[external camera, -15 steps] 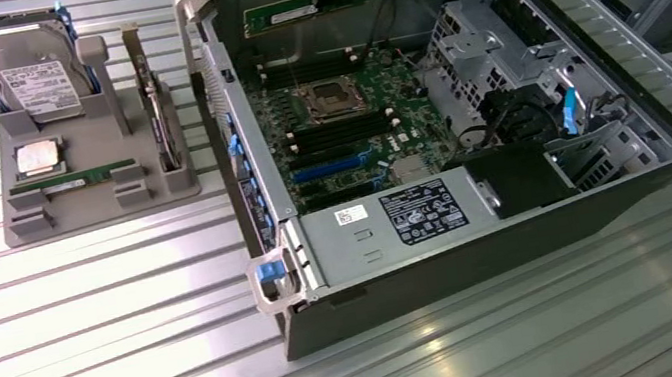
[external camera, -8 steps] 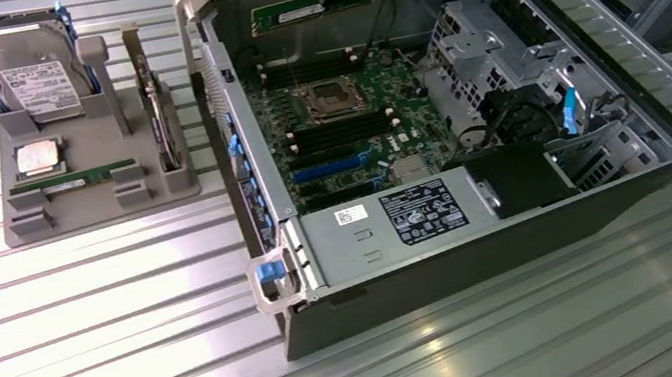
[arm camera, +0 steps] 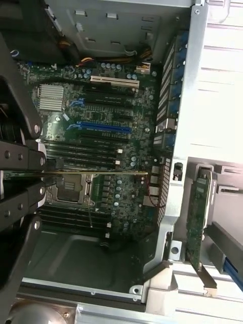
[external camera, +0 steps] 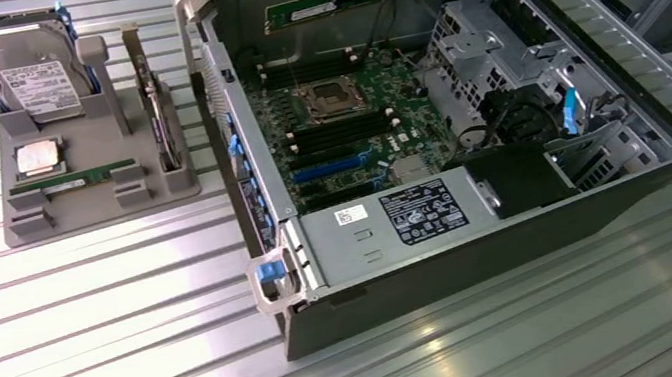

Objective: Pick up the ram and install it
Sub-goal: 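Pick up the ram and move it above insertion slot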

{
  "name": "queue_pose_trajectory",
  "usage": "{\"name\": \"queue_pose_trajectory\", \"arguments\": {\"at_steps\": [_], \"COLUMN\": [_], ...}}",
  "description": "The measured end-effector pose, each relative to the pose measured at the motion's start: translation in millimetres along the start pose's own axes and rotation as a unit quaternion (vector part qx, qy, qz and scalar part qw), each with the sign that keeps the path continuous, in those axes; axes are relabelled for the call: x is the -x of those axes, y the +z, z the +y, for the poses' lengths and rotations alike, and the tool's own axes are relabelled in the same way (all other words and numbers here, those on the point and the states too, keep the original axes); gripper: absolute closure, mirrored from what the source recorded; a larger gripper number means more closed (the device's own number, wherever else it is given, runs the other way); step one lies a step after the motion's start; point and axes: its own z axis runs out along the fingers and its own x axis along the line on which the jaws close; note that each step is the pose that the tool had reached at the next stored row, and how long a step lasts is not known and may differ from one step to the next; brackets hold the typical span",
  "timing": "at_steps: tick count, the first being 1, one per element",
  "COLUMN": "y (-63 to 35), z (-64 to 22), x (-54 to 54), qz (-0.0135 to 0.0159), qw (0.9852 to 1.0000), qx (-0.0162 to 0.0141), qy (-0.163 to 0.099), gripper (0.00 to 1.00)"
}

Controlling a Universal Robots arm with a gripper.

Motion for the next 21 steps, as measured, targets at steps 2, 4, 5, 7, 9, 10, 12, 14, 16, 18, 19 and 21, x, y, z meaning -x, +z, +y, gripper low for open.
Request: {"name": "queue_pose_trajectory", "arguments": {"at_steps": [2, 4, 5, 7, 9, 10, 12, 14, 16, 18, 19, 21], "y": [-0.1, -0.2, -0.2, -0.4, -0.5, -0.6, -0.7, -0.8, -0.9, -1.0, -1.0, -1.1], "z": [-2.0, -5.2, -6.8, -10.3, -14.4, -16.4, -18.5, -22.5, -25.2, -28.3, -29.3, -31.4], "x": [-0.3, -0.7, -0.9, -1.3, -1.8, -2.1, -2.3, -2.8, -3.2, -3.6, -3.7, -3.9], "qz": [0.0, 0.0, 0.0, 0.0, 0.0, 0.0, 0.0, 0.0, 0.0, 0.0, 0.0, 0.0], "qw": [1.0, 1.0, 1.0, 1.0, 1.0, 1.0, 1.0, 1.0, 1.0, 1.0, 1.0, 1.0], "qx": [0.0, 0.0, 0.0, 0.0, 0.0, 0.0, 0.0, 0.0, 0.0, 0.0, 0.0, 0.0], "qy": [0.0, 0.0, 0.0, 0.0, 0.0, 0.0, 0.0, 0.0, 0.0, 0.0, 0.0, 0.0], "gripper": [0.86, 0.86, 0.86, 0.86, 0.86, 0.86, 0.86, 0.86, 0.86, 0.86, 0.86, 0.86]}}
